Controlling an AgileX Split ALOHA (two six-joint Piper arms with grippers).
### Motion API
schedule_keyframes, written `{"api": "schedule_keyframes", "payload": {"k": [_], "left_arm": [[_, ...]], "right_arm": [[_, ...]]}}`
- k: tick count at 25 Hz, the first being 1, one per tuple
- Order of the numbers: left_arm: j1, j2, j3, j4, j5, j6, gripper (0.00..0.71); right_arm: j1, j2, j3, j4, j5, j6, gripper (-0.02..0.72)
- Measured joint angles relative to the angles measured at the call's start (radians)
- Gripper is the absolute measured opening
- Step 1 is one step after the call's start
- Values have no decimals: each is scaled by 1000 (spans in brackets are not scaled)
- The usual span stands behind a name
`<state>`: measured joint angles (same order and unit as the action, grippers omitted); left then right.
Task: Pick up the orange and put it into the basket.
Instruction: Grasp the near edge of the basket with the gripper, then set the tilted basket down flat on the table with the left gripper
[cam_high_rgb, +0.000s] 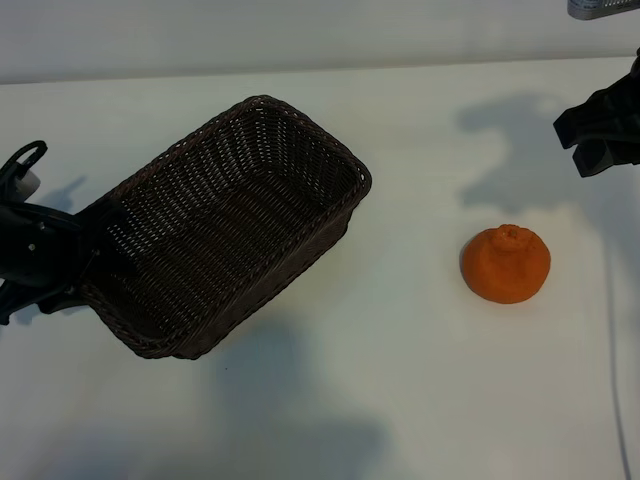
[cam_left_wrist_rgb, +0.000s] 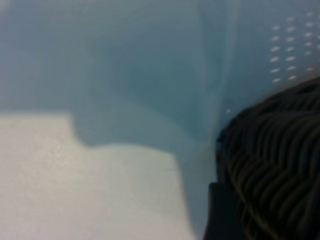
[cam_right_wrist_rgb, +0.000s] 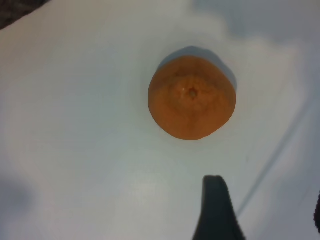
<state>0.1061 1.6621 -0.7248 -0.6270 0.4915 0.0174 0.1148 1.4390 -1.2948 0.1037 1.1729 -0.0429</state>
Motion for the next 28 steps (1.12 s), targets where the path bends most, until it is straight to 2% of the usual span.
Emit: {"api": "schedule_keyframes", "payload": {"k": [2,4,5,14,28], "left_arm": [[0,0,0,1,11,21,379],[0,0,0,12,22,20,214],[1,1,-1,10,22,18,177],[-1,6,-29,43,92,32,177],[-1,9,-303,37,378,30,176]], "right_arm": [[0,0,0,0,-2,0,457],[0,0,0,0,-9,0,457],[0,0,0,0,-14,0,457],[0,0,0,0,-24,0,457],[0,0,0,0,-24,0,457]]}}
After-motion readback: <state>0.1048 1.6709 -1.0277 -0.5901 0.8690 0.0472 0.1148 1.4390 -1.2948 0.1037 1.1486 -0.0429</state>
